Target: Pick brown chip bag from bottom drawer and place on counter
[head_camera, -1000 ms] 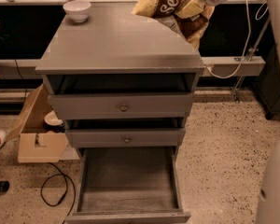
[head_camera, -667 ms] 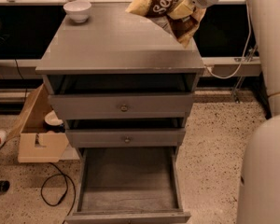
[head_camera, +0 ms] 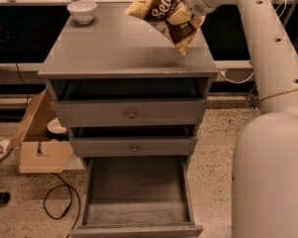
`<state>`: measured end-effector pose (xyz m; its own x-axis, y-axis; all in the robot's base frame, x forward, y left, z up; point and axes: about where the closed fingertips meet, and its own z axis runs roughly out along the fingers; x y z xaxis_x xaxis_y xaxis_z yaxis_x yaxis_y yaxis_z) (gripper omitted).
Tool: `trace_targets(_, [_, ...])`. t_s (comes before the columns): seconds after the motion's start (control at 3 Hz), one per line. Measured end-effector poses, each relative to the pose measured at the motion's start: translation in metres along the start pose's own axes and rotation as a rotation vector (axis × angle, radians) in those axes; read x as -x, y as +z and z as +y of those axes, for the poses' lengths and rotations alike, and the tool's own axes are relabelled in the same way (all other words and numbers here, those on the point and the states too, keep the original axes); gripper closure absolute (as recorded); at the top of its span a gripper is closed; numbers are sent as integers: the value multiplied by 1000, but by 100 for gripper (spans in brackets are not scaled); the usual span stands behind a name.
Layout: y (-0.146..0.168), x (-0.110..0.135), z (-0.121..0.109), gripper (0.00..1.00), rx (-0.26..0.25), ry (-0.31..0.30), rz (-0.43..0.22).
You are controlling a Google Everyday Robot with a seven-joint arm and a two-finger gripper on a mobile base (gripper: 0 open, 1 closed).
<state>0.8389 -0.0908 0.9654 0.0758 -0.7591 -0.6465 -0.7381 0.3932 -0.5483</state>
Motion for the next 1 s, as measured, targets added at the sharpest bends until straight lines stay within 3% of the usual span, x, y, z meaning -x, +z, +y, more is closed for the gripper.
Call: trace_targets(1.0, [1, 0, 0, 13, 1, 1, 0])
